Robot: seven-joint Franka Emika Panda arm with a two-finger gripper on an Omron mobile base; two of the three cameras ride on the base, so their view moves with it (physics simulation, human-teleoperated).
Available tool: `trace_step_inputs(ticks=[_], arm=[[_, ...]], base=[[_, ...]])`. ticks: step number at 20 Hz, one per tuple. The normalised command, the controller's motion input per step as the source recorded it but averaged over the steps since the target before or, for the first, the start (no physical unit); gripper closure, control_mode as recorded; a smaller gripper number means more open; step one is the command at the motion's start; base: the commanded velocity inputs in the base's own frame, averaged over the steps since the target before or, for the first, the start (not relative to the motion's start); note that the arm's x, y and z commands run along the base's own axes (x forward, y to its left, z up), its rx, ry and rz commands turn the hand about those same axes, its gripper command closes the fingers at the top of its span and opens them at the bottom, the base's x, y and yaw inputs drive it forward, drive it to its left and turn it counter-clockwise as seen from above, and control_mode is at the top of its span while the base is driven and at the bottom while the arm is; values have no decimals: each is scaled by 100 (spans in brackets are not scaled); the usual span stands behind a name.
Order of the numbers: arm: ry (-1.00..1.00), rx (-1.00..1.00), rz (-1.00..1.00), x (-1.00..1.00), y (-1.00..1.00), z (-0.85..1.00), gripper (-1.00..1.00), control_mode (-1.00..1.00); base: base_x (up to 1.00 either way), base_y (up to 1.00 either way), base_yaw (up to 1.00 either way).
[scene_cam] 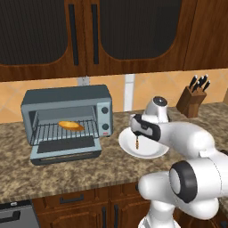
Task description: Pick up the kebab skewer and baguette bread, and place them inside the toaster oven. Close the toaster oven door and start by setting the timer.
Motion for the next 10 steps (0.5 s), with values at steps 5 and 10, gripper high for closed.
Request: trace_step_inputs(ticks=[5,10], arm=[[9,0,0,33,-4,-42,-100,-100],[10,0,0,28,-3,-40,-100,-100]], base=[[0,0,0],[0,0,0]])
